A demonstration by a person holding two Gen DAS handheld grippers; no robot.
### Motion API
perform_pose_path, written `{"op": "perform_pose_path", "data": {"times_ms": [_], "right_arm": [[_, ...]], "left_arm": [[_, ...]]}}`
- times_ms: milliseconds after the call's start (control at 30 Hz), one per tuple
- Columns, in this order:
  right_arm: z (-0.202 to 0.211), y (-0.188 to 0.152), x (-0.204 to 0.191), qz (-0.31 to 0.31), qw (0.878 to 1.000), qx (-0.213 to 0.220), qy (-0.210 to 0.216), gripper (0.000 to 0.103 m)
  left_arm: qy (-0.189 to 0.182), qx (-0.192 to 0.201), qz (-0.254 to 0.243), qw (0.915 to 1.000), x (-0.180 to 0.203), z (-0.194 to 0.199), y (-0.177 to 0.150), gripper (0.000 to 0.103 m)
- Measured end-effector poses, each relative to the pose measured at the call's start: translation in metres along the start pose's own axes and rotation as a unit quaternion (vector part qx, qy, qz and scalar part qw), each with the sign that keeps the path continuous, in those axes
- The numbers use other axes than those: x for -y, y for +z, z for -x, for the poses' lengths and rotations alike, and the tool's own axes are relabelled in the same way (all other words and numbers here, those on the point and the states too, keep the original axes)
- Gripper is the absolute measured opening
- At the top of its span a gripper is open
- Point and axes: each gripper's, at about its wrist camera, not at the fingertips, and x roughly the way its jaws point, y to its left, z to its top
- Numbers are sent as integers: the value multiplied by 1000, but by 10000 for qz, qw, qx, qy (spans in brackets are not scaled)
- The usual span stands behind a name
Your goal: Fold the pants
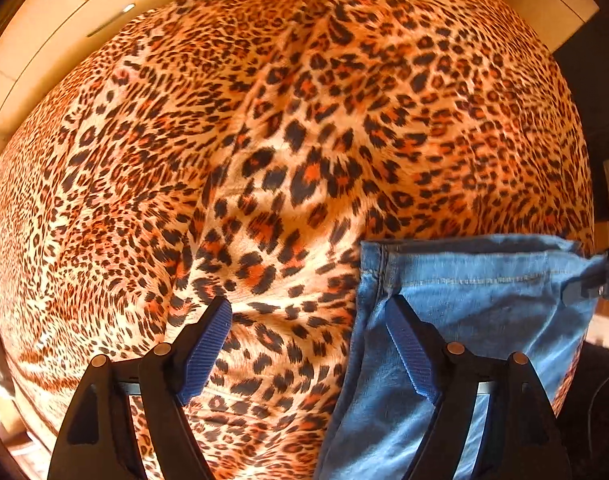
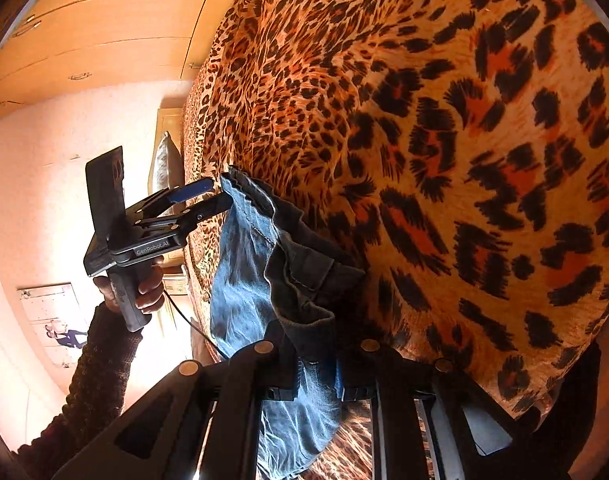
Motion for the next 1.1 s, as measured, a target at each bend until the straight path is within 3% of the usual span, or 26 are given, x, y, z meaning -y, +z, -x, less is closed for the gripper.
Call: {"op": "perform_pose_path", "data": {"times_ms": [67, 200, 300, 500, 567, 667, 733, 967, 1100], "right_arm": [[-1, 2, 3, 7, 10000, -17, 8, 13], [-3, 3, 2, 30, 10000, -58, 0, 13], [-4, 5, 2, 53, 9999, -90, -8, 13], [-5, 7, 3, 42, 9999, -106, 13, 12], [-5, 8, 4, 38, 9999, -113, 29, 12], [-4, 9, 7, 40, 9999, -114, 47, 12], [-3, 9, 8, 46, 9999, -115, 47, 12], [-4, 8, 11, 36, 9999, -98, 99, 12], [-3, 8, 14, 25, 9999, -95, 138, 12]], "left_arm": [[189, -122, -53, 9997, 3, -6, 2, 81], [202, 174, 245, 9993, -4, 4, 2, 81], [332, 147, 207, 9991, -5, 3, 2, 84], [-427, -219, 18, 9988, 0, -11, -5, 84], [-506, -313, 5, 9982, 5, -18, -3, 85], [-725, -405, 118, 9965, 5, -28, 3, 94], [-1062, -479, 249, 9929, 2, -35, 8, 102], [-1228, -470, -101, 9913, 18, -45, 21, 102], [-1715, -348, 275, 9842, 16, -34, 13, 100]]}}
